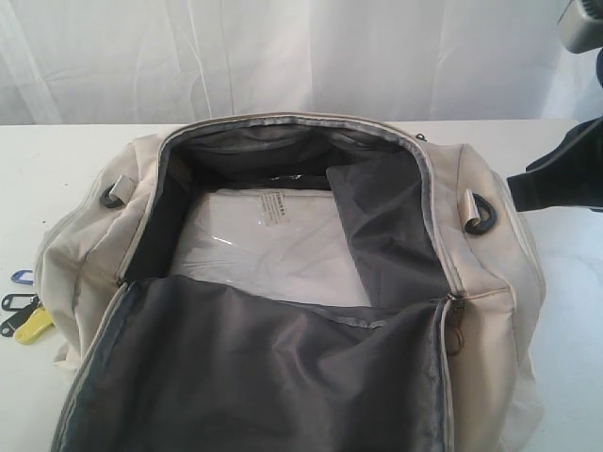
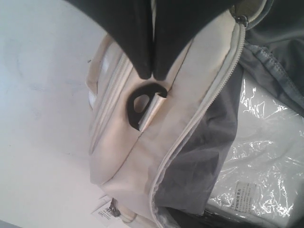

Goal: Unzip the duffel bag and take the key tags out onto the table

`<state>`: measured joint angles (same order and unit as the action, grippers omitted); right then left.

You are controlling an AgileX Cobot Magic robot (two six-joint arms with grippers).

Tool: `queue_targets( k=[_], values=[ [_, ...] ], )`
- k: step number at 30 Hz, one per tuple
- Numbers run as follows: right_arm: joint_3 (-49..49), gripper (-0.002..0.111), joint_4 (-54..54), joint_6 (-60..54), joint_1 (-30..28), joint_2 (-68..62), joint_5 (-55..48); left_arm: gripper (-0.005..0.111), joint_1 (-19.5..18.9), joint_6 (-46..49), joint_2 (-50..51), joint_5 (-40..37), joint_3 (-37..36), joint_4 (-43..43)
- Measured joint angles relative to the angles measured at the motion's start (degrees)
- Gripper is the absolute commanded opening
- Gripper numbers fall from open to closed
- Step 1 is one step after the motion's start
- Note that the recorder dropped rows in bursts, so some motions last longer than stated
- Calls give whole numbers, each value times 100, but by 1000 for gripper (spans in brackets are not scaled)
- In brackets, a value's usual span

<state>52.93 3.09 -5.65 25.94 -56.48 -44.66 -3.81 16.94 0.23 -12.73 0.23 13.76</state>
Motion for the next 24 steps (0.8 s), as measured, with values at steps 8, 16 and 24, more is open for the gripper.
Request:
queue_targets(
  k=[8, 16, 24],
  values=[
    [0, 0, 0, 0, 0, 0, 0, 0, 0, -55, 0, -43, 0, 12],
    [0, 0, 0, 0, 12, 0, 0, 0, 0, -883, 0, -31, 0, 33],
    [-21, 0, 0, 0, 32, 221, 12, 0, 0, -956, 0, 58, 0, 33]
  ],
)
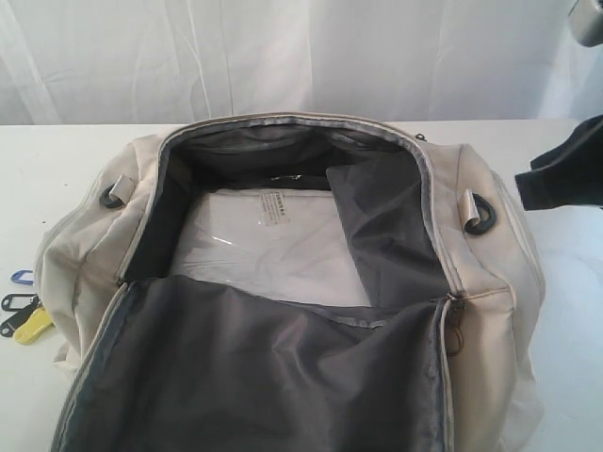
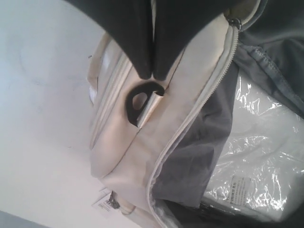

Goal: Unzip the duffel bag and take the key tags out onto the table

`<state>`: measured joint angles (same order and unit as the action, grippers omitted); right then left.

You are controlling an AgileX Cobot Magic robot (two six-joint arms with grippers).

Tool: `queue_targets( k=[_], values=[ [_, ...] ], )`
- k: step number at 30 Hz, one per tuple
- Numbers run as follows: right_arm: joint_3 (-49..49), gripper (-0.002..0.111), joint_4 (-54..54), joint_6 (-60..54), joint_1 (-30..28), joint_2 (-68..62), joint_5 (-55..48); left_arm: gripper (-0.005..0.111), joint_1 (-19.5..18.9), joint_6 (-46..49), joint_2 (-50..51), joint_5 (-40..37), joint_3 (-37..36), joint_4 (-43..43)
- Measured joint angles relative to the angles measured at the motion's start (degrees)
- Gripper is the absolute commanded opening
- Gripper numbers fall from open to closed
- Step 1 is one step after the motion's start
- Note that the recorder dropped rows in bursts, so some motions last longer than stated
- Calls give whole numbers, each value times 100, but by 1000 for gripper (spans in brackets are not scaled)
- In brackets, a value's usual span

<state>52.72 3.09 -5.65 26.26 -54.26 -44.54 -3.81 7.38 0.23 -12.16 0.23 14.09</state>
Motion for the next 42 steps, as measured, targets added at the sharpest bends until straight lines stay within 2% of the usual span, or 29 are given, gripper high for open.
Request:
queue_targets(
  k=[3, 8, 12, 15, 19, 26, 29, 31, 36, 42],
  values=[
    [-72, 0, 0, 0, 0, 411, 47, 0, 0, 0, 0, 0, 0, 0],
    [-758, 0, 0, 0, -39, 1912, 222, 0, -4, 40, 0, 13, 0, 0],
    [-1566, 0, 0, 0, -287, 2648, 222, 0, -375, 684, 0, 27, 0, -193],
    [-2048, 0, 0, 0, -309, 2937, 210, 0, -553, 806, 0, 37, 0, -282],
    [-2629, 0, 0, 0, -320, 3634, 244, 0, -552, 829, 0, 37, 0, -309],
    [-4036, 0, 0, 0, -342, 4345, 1861, 0, -552, 829, 0, 37, 0, -361],
    [-4899, 0, 0, 0, -683, 4345, 2462, 0, -552, 840, 0, 37, 0, -1167],
    [-5157, 0, 0, 0, -854, 4368, 2678, 0, -552, 851, 0, 37, 0, -1370],
    [-5242, 0, 0, 0, -1002, 4706, 2920, 0, -527, 851, 0, 37, 0, -1502],
    [-5242, 0, 0, 0, -1039, 5295, 3006, 0, -46, 851, 0, 37, 0, -1511]
  ],
)
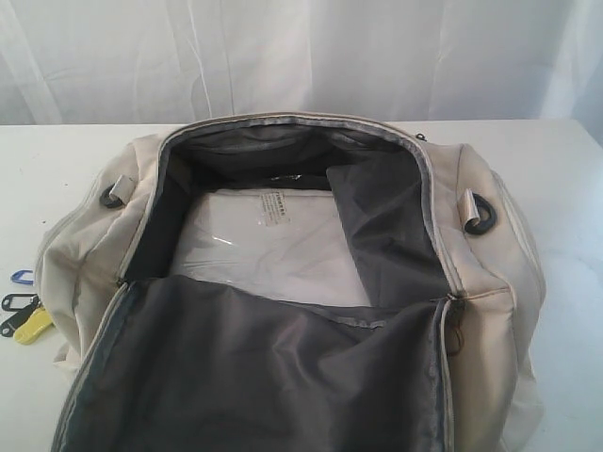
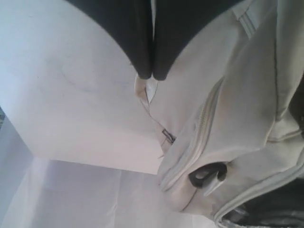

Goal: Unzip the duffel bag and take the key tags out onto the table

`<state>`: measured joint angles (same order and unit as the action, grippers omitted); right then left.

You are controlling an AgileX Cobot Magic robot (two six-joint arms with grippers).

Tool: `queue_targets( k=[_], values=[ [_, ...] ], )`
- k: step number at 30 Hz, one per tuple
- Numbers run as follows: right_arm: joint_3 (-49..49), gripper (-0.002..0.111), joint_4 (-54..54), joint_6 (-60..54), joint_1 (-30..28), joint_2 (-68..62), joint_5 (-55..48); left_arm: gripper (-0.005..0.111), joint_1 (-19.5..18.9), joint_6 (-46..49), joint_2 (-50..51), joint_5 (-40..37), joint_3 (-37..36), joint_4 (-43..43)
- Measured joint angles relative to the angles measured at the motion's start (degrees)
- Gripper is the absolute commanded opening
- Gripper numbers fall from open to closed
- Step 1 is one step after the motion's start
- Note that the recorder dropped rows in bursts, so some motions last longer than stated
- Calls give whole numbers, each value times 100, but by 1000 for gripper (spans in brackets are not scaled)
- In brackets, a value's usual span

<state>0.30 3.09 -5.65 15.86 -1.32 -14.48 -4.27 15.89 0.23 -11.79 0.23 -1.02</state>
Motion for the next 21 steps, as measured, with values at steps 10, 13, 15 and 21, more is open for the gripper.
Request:
queue_targets(
  k=[10, 13, 15, 21],
  values=[
    [0, 0, 0, 0, -275, 98, 0, 0, 120, 0, 0, 0, 0, 0],
    [0, 0, 0, 0, -275, 98, 0, 0, 120, 0, 0, 0, 0, 0],
    [0, 0, 0, 0, -278, 98, 0, 0, 120, 0, 0, 0, 0, 0],
    [0, 0, 0, 0, -278, 98, 0, 0, 120, -808, 0, -61, 0, 12]
  ],
)
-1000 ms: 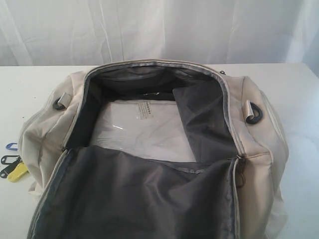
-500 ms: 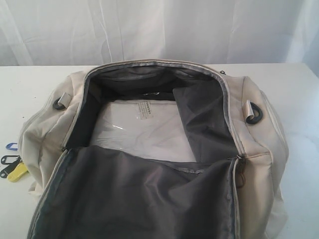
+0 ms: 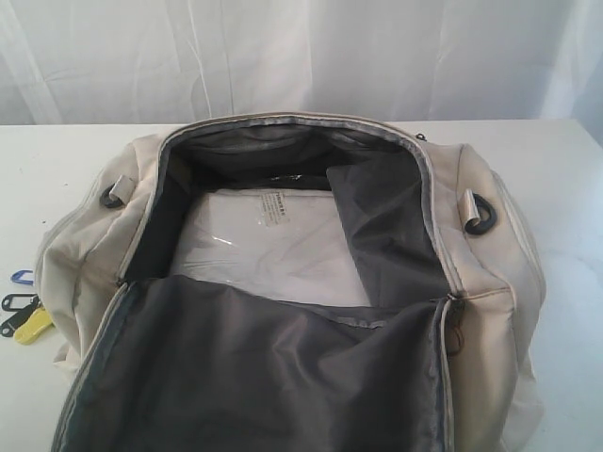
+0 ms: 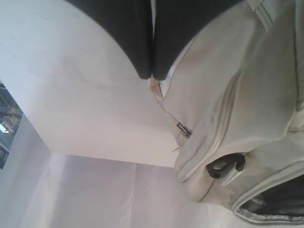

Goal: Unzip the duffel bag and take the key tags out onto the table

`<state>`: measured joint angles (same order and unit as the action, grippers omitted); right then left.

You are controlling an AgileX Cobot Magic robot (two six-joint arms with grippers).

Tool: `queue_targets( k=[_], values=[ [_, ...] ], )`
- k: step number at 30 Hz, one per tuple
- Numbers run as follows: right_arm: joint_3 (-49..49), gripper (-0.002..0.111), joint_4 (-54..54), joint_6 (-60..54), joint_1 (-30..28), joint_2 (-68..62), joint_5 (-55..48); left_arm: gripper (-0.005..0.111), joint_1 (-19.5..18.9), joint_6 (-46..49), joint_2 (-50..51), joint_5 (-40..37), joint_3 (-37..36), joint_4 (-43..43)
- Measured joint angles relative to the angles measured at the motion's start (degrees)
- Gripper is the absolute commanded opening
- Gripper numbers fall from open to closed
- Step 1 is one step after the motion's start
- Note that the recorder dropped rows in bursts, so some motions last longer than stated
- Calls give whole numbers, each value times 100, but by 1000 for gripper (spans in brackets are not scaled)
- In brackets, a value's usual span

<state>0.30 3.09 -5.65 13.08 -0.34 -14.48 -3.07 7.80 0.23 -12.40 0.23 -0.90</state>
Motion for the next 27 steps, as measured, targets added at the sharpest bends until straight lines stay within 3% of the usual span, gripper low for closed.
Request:
queue_targets(
  k=[5, 27],
  values=[
    [0, 0, 0, 0, 0, 0, 0, 0, 0, -651, 0, -19, 0, 14],
    [0, 0, 0, -77, 0, 0, 0, 0, 0, -1371, 0, 38, 0, 26]
  ],
)
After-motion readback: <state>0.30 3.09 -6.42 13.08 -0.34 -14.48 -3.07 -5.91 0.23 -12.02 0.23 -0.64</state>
